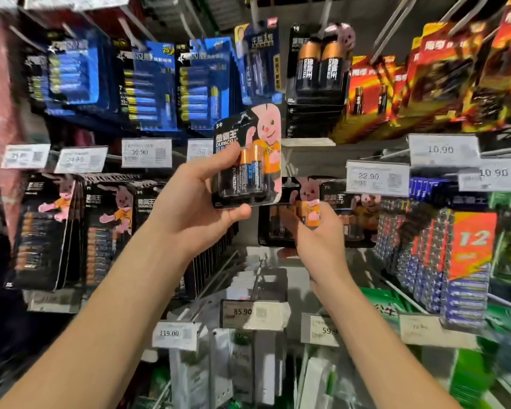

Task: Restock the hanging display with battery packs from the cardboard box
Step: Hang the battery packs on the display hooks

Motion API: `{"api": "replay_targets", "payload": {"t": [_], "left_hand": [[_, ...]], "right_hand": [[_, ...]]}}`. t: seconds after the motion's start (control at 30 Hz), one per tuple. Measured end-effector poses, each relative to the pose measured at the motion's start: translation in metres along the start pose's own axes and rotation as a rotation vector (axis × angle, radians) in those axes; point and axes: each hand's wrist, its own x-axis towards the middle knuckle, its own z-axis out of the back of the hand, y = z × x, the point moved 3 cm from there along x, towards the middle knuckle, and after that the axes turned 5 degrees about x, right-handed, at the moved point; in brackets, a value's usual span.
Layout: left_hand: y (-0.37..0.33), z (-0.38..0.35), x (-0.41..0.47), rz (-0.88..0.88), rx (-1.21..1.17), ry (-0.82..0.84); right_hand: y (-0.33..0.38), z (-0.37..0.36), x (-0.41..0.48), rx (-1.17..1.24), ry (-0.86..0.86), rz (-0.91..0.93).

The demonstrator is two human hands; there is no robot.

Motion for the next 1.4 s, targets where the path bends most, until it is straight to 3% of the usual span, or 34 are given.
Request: {"api": "replay_targets", "payload": {"t": [0.2, 0.5, 0.6, 0.73, 0.83, 0.97, 1.2, 1.4], "left_hand": [[0.008, 0.006, 0.001, 0.003, 0.013, 0.022], [0.053, 0.029, -0.004, 0.032, 0.167, 0.037], [0.071, 0.032, -0.007, 0.052, 0.189, -0.006], [0.088, 0.016, -0.005, 0.041, 0.240, 0.014], [0.091, 0.005, 0.003, -0.018, 0.281, 0.021], [0.082, 0.007, 0.020, -0.126, 0.478, -0.028], [0.071, 0.003, 0.036, -0.145, 0.478, -0.120], [0.087, 0.003, 0.047, -0.049, 0.465, -0.128]], "right_hand": [[-0.017, -0.010, 0.005, 0.080, -0.065, -0.207], [-0.040, 0.021, -0.026, 0.112, -0.105, -0.357], [-0.023, 0.029, -0.055, 0.203, -0.071, -0.333], [0.003, 0.012, -0.079, 0.243, 0.160, -0.256], [0.018, 0.007, -0.077, 0.117, 0.085, -0.137], [0.026, 0.008, -0.059, 0.125, 0.041, -0.160], [0.029, 0.004, -0.035, 0.095, 0.028, -0.141], [0.016, 0.007, -0.028, 0.097, 0.026, -0.212]]}}
